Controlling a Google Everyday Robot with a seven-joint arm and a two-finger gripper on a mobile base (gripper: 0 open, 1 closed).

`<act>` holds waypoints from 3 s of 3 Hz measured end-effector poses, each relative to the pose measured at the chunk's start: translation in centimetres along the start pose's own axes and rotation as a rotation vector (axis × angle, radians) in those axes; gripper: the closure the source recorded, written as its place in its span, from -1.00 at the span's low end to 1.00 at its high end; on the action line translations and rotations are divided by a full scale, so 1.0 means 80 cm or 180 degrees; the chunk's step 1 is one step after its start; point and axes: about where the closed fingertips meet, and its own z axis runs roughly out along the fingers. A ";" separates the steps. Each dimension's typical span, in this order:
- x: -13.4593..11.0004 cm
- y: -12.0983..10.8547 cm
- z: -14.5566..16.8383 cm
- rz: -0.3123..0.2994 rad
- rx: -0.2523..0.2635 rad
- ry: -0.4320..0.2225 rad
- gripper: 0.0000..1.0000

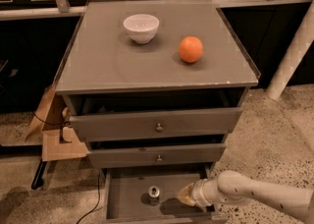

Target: Pick redbull can from bottom drawer and place on counter

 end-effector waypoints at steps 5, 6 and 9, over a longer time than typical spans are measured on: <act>0.013 -0.012 0.081 -0.0369 -0.0189 -0.0476 -0.58; 0.010 -0.013 0.100 -0.0408 -0.0263 -0.0598 -0.48; 0.012 -0.022 0.161 -0.0348 -0.0489 -0.0791 -0.50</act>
Offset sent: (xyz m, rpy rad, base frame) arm 0.0185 0.0163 -0.0497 0.0222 -0.0379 0.0581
